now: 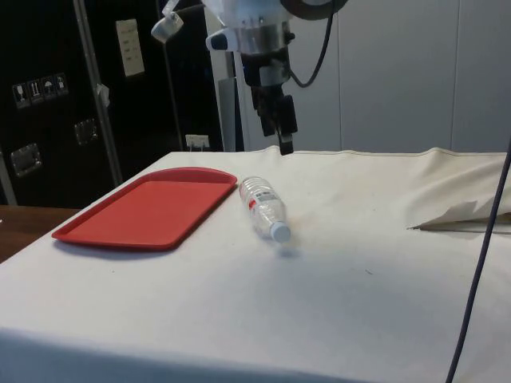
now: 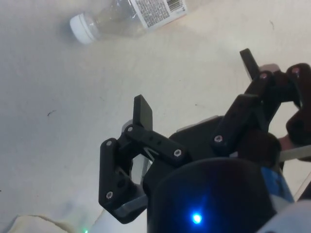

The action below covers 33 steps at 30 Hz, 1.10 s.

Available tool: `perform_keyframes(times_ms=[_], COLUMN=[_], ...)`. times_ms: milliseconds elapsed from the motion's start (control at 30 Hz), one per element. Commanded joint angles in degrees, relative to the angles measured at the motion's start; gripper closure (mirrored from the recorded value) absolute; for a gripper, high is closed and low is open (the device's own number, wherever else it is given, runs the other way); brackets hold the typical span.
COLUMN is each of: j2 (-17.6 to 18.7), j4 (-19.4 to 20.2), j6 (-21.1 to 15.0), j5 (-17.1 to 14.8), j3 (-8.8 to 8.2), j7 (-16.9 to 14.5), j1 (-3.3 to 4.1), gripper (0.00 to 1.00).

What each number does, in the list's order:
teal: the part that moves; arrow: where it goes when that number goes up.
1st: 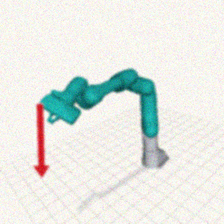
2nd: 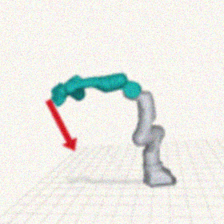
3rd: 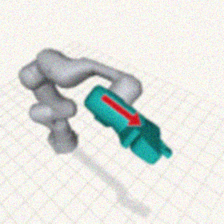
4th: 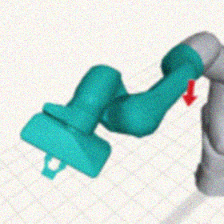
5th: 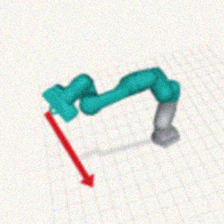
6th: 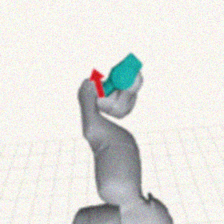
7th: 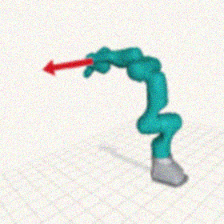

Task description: Place the bottle upright on the tray.

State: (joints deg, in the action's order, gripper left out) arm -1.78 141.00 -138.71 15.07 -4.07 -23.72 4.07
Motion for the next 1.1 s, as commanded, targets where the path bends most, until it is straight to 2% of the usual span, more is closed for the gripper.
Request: perform_keyframes(times_ms=[0,200,233,267,400,500,533,767,800,1067], j2=[0.34,1.26,1.15,1.38,1.95,1.95,2.18,2.81,2.69,3.32], j4=[0.17,0.23,0.06,0.23,0.17,0.06,0.17,0.06,0.06,0.06], j6=[-0.80,-1.32,-0.69,-1.38,-1.55,-0.92,-1.55,-1.49,-0.92,-1.32], j5=[0.86,1.09,0.17,1.15,1.72,1.15,2.01,2.75,1.95,4.70], j3=[0.06,0.34,0.29,0.34,0.57,0.63,0.69,0.97,1.03,1.38], j7=[0.06,-1.15,-1.49,-1.32,-1.95,-2.46,-2.35,-3.50,-3.90,-4.07], j1=[0.06,0.06,0.06,0.06,0.11,0.06,0.11,0.29,0.23,0.40], gripper=[0.00,0.00,0.00,0.00,0.00,0.00,0.00,0.00,0.00,0.00])
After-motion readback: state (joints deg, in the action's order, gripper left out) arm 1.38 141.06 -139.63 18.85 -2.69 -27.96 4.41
